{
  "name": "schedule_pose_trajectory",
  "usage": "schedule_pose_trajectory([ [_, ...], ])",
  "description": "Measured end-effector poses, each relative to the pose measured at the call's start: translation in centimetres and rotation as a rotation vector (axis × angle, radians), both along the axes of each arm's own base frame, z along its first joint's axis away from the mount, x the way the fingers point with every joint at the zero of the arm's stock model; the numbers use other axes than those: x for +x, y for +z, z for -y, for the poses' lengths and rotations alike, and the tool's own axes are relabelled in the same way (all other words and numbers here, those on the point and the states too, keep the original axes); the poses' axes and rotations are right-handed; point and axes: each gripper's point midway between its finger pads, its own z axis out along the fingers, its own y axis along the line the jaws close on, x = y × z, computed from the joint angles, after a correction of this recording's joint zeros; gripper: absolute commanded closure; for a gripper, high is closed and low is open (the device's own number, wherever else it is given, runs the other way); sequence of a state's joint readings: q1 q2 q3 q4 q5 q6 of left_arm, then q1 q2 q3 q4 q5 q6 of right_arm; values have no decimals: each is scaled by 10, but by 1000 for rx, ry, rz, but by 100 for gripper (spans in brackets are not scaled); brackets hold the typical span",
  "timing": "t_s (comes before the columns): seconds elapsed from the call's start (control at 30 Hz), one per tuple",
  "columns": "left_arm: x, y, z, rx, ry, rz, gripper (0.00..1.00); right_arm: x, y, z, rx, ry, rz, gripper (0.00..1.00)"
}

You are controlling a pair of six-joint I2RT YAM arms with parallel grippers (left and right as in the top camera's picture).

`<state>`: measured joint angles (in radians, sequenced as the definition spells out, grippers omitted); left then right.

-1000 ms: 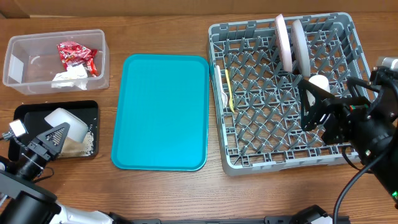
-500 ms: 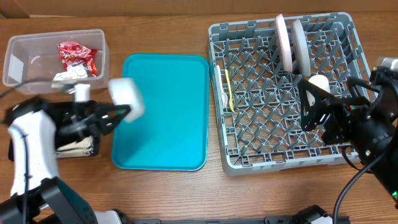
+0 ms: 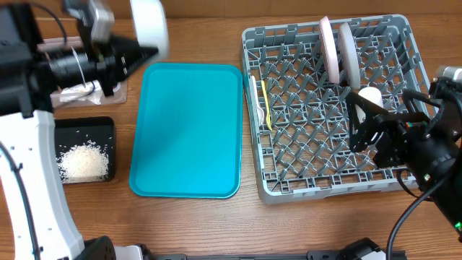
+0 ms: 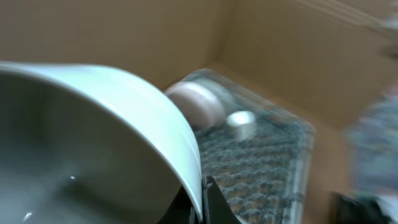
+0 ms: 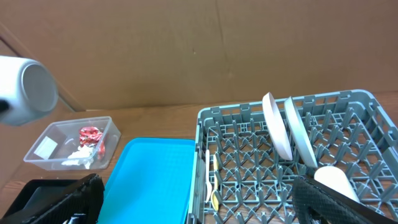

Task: Sort waste into correct bins and load items into the dishwasher rack
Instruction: 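Lift the empty bowl and carry it over the dish rack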

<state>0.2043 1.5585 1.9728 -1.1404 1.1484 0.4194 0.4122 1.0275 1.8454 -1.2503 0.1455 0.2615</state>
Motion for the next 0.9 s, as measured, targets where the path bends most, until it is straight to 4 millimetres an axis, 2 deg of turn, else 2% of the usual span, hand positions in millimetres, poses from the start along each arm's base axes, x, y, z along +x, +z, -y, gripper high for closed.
schedule_pose_trajectory([
  [0.1, 15, 13, -3, 70, 214, -66, 96, 0, 0, 0, -1, 0, -1, 0],
  [0.2, 17, 11, 9, 80, 273, -118, 96, 0, 0, 0, 0, 0, 0, 0],
  [0.37, 38, -21, 61, 81, 215, -247, 96, 0, 0, 0, -1, 0, -1, 0],
  [0.57, 87, -88, 145, 17, 30, -402, 96, 0, 0, 0, -1, 0, -1, 0],
  [0.7, 106, -119, 185, -60, -78, -479, 96, 0, 0, 0, -1, 0, -1, 0],
  [0.9, 107, -131, 230, -165, -262, -504, 96, 0, 0, 0, 0, 1, 0, 0],
])
